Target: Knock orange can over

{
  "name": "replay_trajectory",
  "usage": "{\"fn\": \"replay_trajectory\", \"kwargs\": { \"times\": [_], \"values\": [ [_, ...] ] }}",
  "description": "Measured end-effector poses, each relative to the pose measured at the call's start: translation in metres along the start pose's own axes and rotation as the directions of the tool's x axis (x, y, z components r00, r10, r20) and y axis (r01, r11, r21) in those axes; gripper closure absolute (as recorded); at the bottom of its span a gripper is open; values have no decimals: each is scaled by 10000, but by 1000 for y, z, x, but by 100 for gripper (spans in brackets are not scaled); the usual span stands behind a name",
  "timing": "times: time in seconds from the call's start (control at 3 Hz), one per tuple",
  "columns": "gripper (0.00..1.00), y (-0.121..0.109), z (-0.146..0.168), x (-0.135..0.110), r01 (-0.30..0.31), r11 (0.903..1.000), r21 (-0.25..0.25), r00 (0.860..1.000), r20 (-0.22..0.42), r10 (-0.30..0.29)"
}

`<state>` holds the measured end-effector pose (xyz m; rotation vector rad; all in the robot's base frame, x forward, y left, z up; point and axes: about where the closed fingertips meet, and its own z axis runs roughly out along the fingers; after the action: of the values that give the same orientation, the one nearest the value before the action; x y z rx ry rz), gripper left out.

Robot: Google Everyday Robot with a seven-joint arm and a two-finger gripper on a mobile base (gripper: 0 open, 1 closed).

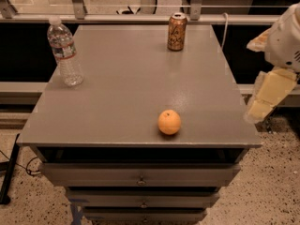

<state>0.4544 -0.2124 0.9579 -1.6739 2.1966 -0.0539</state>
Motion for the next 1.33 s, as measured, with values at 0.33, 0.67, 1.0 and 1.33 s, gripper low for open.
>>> {"fn": "replay_trajectory", "kwargs": {
  "times": [0.33,0.67,1.0,1.33],
  "values": [
    [0,-23,27,-11,-198,9994,295,9966,801,174],
    [0,-50,52,-26,-434,9965,715,9858,1648,311],
    [0,-80,73,-34,-976,9870,1277,9682,2416,645],
    [0,-108,87,-43,-1549,9726,1732,9425,3210,930]
  ]
}}
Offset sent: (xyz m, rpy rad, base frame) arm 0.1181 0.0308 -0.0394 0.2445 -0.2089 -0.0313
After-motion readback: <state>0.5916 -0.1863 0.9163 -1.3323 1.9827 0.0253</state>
